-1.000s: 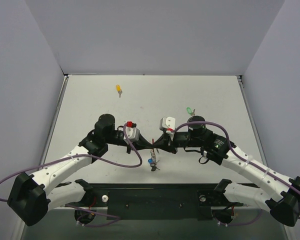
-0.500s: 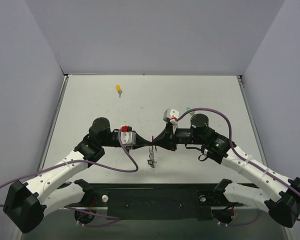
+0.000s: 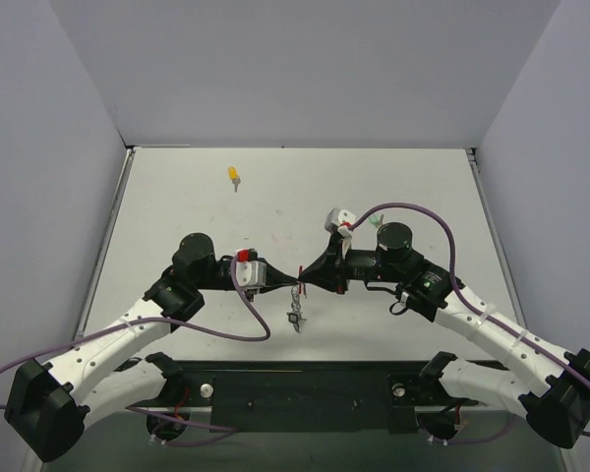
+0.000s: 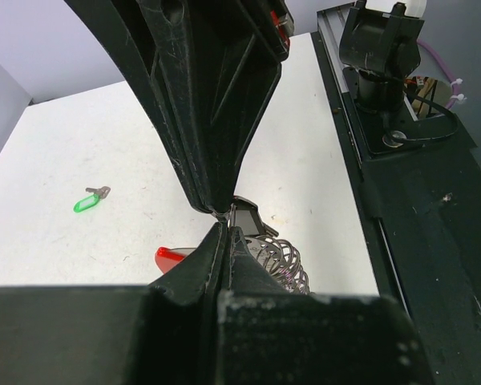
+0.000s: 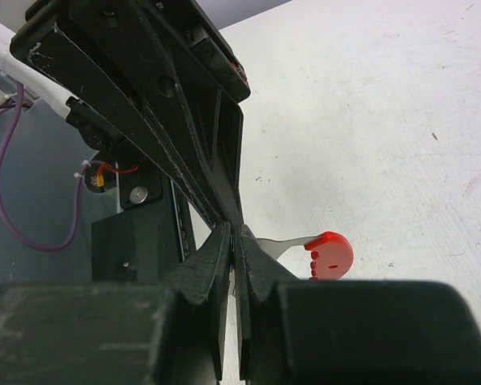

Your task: Put the keys on the keyring

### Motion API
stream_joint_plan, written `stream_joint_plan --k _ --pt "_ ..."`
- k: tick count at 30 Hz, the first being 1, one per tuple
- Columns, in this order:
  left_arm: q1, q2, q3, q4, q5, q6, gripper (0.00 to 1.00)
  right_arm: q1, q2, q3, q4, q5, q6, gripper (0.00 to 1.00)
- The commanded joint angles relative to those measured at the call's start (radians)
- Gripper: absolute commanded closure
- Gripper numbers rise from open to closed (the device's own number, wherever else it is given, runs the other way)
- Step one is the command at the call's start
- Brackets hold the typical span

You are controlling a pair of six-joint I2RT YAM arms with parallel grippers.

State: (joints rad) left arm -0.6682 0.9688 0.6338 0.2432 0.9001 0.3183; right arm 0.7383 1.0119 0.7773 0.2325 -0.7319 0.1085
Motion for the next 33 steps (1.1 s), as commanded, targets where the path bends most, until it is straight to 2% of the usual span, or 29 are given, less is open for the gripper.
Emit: stream_joint_plan --k 1,13,24,27,33 --pt "-0.005 -0.031 0.007 0.106 0.002 -0.004 1.0 -0.008 0.005 -0.009 0.03 0.003 0.008 1.0" --pt "-0.004 -0.081 -0.036 0.177 -0.09 -0.048 1.0 -0.016 0.002 -0.021 0.018 0.02 0.01 1.0" --pt "0.001 -0.084 -0.115 0.436 -0.207 -0.182 1.0 -0.016 -0.009 -0.039 0.021 0.019 -0.006 1.0" --pt "0.001 -0.07 -0.129 0.53 -0.216 -0.238 1.0 -0.017 -0.013 -0.046 0.022 0.023 -0.01 1.0" --pt "0.001 -0.053 -0.137 0.605 -0.207 -0.292 1.0 -0.03 -0.013 -0.073 0.048 0.022 0.003 1.0"
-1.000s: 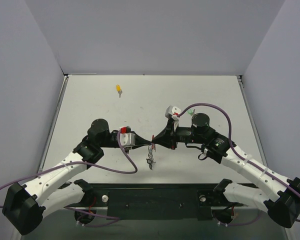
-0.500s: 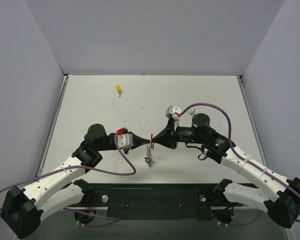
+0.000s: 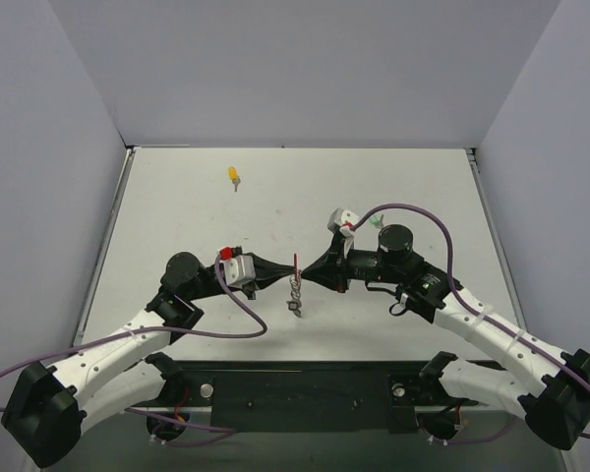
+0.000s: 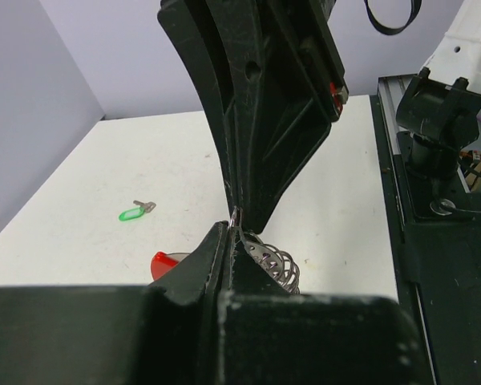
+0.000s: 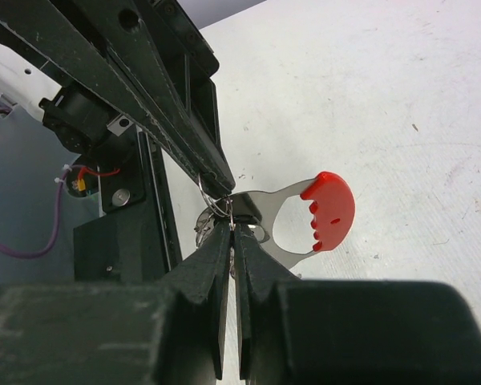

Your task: Put the keys on the keyring

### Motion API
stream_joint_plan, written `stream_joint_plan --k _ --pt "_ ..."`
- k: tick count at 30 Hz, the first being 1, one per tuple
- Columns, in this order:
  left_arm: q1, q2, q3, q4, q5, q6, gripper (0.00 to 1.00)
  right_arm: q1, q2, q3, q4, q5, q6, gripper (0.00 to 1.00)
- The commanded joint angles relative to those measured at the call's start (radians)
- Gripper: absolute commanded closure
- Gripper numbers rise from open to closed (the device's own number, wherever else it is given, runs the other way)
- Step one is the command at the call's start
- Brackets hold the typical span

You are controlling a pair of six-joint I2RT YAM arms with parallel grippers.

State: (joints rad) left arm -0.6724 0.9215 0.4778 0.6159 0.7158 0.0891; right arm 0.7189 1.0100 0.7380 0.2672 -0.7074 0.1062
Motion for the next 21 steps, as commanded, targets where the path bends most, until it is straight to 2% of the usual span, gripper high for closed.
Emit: stream_joint_plan --k 1,10,16,18,21 --pt "0.005 -0.003 0.018 0.242 -0.024 -0.074 1.0 -0.01 -0.013 -0.037 0.015 -0.003 0.004 1.0" --pt "-0.015 0.072 -0.008 0.427 -0.064 -0.178 1.0 -0.009 -0.004 -0.054 0.066 0.005 -0.037 1.0" --pt "-0.03 0.096 -0.037 0.492 -0.107 -0.203 1.0 -0.018 -0.02 -0.072 0.095 -0.029 -0.066 1.0" --pt "-0.03 0.096 -0.047 0.486 -0.11 -0.201 1.0 -0.041 -0.031 -0.071 0.113 -0.062 -0.08 0.9" --pt "-0.03 0.093 -0.053 0.475 -0.104 -0.2 1.0 -0.085 -0.047 -0.062 0.118 -0.121 -0.127 0.64"
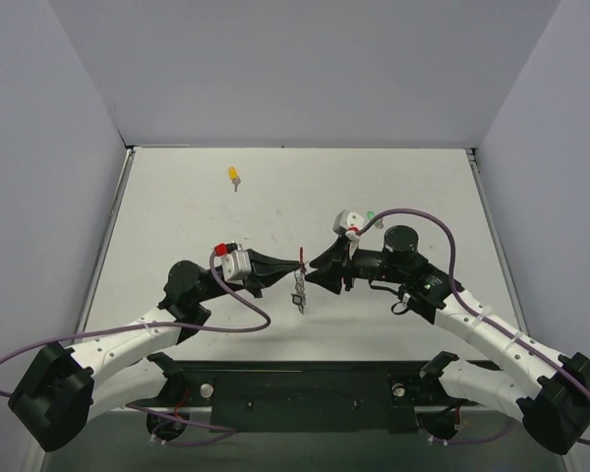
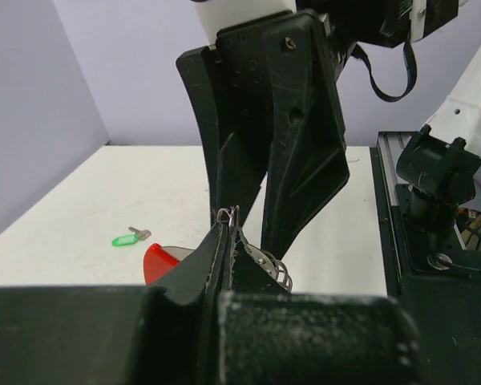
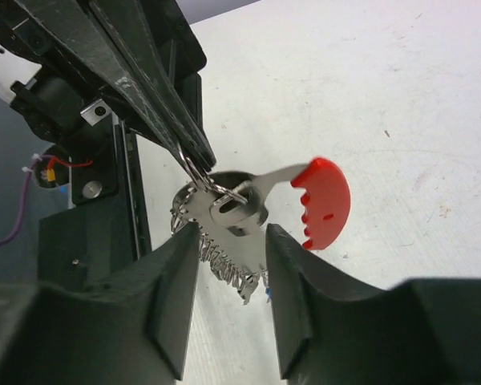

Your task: Put the keys on the keyring

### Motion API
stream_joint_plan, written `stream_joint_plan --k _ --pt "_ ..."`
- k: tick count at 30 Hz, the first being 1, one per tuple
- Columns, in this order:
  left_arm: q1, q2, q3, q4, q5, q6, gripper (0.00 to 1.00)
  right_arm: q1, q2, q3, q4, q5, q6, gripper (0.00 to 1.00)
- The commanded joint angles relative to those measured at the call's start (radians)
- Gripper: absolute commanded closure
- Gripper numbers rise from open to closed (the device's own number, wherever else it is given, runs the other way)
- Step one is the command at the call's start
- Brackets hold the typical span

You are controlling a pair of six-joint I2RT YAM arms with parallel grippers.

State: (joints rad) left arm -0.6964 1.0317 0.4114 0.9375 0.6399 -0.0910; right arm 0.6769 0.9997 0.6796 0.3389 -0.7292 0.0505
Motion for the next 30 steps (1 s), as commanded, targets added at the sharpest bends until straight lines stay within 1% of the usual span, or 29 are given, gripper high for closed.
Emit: stream_joint_plan --k 1,3,4,5,6,7,8,9,10,14,16,17,18,20,21,23,27,30 --pt "-0.005 -0.015 0.009 0.153 -0.026 -0.026 1.0 -0.051 -0.045 0.004 0.037 -0.133 -0.087 0.57" --pt "-0.006 -0.012 0.006 0.155 -0.019 -0.029 1.0 -0.069 -0.062 0.02 -0.015 -0.173 -0.176 0.5" --pt "-0.006 -0.012 0.001 0.161 -0.011 -0.032 1.0 -0.077 -0.075 0.027 -0.074 -0.185 -0.208 0.48" --pt "-0.006 -0.01 0.001 0.167 -0.006 -0.039 1.0 -0.08 -0.085 0.046 -0.118 -0.208 -0.292 0.42" --pt "-0.006 -0.004 0.0 0.172 0.007 -0.044 1.0 -0.089 -0.105 0.054 -0.189 -0.214 -0.334 0.41" --pt "-0.005 -0.001 0.0 0.176 0.013 -0.05 1.0 -0.092 -0.113 0.072 -0.236 -0.232 -0.435 0.39" --pt "-0.005 0.005 -0.003 0.188 0.032 -0.053 1.0 -0.103 -0.131 0.081 -0.303 -0.255 -0.487 0.38" --pt "-0.005 0.008 -0.005 0.196 0.043 -0.062 1.0 -0.117 -0.136 0.099 -0.336 -0.265 -0.562 0.37" --pt "-0.003 0.019 -0.006 0.213 0.064 -0.065 1.0 -0.122 -0.147 0.107 -0.388 -0.275 -0.583 0.37" --pt "-0.005 0.057 0.009 0.228 0.139 -0.076 1.0 -0.139 -0.156 0.127 -0.399 -0.334 -0.623 0.37" --pt "-0.006 0.082 0.013 0.263 0.164 -0.088 1.0 -0.139 -0.158 0.12 -0.377 -0.355 -0.626 0.41" --pt "-0.005 0.091 0.017 0.277 0.17 -0.099 1.0 -0.139 -0.156 0.109 -0.361 -0.357 -0.606 0.45" --pt "-0.006 0.109 0.021 0.302 0.176 -0.104 1.0 -0.139 -0.157 0.104 -0.306 -0.358 -0.585 0.47" --pt "-0.009 0.135 0.03 0.337 0.184 -0.121 1.0 -0.137 -0.156 0.09 -0.256 -0.354 -0.532 0.55" --pt "-0.012 0.145 0.035 0.357 0.184 -0.125 1.0 -0.135 -0.154 0.087 -0.249 -0.352 -0.512 0.62" --pt "-0.017 0.169 0.043 0.38 0.184 -0.128 1.0 -0.131 -0.153 0.086 -0.239 -0.349 -0.499 0.7" --pt "-0.031 0.223 0.055 0.447 0.173 -0.147 1.0 -0.111 -0.142 0.074 -0.19 -0.328 -0.446 0.74" --pt "-0.048 0.257 0.061 0.484 0.159 -0.156 1.0 -0.103 -0.133 0.058 -0.167 -0.306 -0.419 0.79"
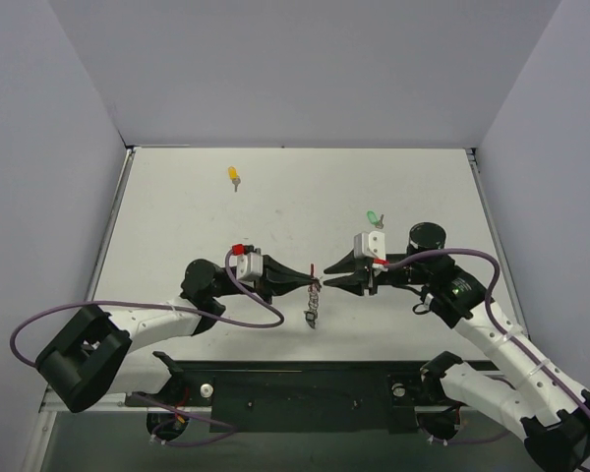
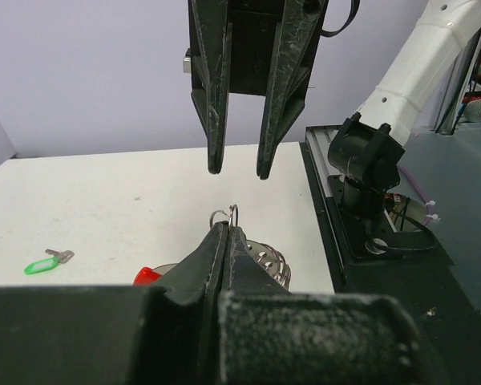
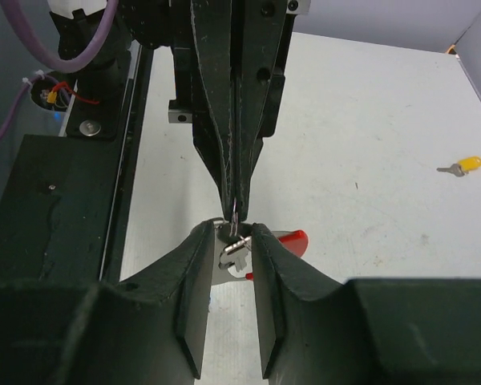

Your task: Put the keys on the keyring

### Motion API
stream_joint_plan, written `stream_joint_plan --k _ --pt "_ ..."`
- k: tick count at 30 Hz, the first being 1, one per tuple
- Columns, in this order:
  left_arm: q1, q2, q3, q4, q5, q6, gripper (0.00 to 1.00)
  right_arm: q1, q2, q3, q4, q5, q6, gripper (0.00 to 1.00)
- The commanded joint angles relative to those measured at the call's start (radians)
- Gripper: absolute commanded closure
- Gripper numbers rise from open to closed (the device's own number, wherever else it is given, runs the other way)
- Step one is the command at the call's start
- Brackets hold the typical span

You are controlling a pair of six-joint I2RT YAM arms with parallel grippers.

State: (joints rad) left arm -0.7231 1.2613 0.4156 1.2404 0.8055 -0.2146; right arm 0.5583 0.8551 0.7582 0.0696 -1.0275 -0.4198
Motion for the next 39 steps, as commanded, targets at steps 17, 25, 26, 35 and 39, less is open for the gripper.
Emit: stream_joint_plan --k 17,25,26,35,39 --pt "-0.05 0.043 0.06 0.203 -0.066 -0.025 1.0 0.026 0.021 -0.043 0.062 0.02 0.093 0.83" --pt "-0.052 0.046 0.069 0.191 -0.071 -0.025 1.0 0.038 0.032 -0.051 0.059 0.023 0.095 0.85" --pt "-0.052 0.046 0.068 0.192 -0.074 -0.025 1.0 0.04 0.035 -0.051 0.059 0.029 0.095 0.85" --pt "-0.055 0.044 0.068 0.185 -0.086 -0.031 1.0 0.041 0.038 -0.037 0.022 0.033 0.07 0.99" --pt "-0.055 0.05 0.077 0.153 -0.086 -0.052 1.0 0.026 0.038 -0.002 -0.043 0.02 0.052 1.0"
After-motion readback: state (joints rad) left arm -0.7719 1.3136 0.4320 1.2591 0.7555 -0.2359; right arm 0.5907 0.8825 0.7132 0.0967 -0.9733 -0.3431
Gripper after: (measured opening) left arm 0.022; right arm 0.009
